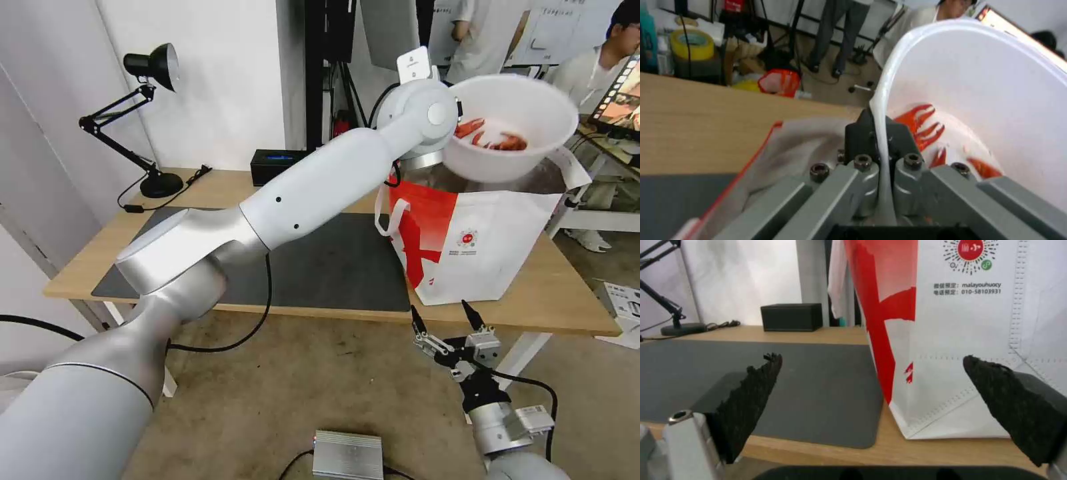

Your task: Pick up the trash from the table and place it into the takeout bag.

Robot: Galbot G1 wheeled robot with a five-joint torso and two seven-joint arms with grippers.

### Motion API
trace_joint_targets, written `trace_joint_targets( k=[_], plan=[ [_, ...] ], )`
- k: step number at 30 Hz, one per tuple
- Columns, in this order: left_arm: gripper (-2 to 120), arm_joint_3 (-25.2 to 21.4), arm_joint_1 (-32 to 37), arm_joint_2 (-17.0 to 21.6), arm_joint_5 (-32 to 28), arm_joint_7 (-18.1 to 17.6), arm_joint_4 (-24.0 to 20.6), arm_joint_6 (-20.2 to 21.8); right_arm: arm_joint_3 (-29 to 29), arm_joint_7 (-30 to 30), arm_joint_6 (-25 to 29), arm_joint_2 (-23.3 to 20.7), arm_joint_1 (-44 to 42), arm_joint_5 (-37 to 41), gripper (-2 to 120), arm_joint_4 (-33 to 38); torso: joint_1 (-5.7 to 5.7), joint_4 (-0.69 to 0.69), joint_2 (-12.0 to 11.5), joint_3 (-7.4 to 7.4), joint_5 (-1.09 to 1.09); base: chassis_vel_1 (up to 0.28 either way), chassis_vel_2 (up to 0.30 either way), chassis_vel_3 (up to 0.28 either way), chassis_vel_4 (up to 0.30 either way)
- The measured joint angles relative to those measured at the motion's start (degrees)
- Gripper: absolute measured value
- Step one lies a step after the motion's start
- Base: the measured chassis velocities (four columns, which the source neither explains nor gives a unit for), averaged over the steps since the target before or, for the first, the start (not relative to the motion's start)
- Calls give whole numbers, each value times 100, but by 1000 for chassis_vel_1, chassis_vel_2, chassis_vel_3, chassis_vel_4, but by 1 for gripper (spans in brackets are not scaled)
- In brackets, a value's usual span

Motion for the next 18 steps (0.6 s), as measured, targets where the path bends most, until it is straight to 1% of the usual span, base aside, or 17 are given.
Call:
trace_joint_targets(
  k=[8, 18],
  plan=[
    [0, 250, 302, 1, 254, -76, -41, 9, 0, 0, 0, 0, 0, 0, 100, 0, 0, 0, 0, 0, 0, 0, 0, 0, 0],
    [0, 344, 466, 5, 408, -181, -11, 113, 0, 0, 0, 0, 0, 0, 100, 0, 0, 0, 0, 0, 0, 0, 0, 0, 0]
  ],
)
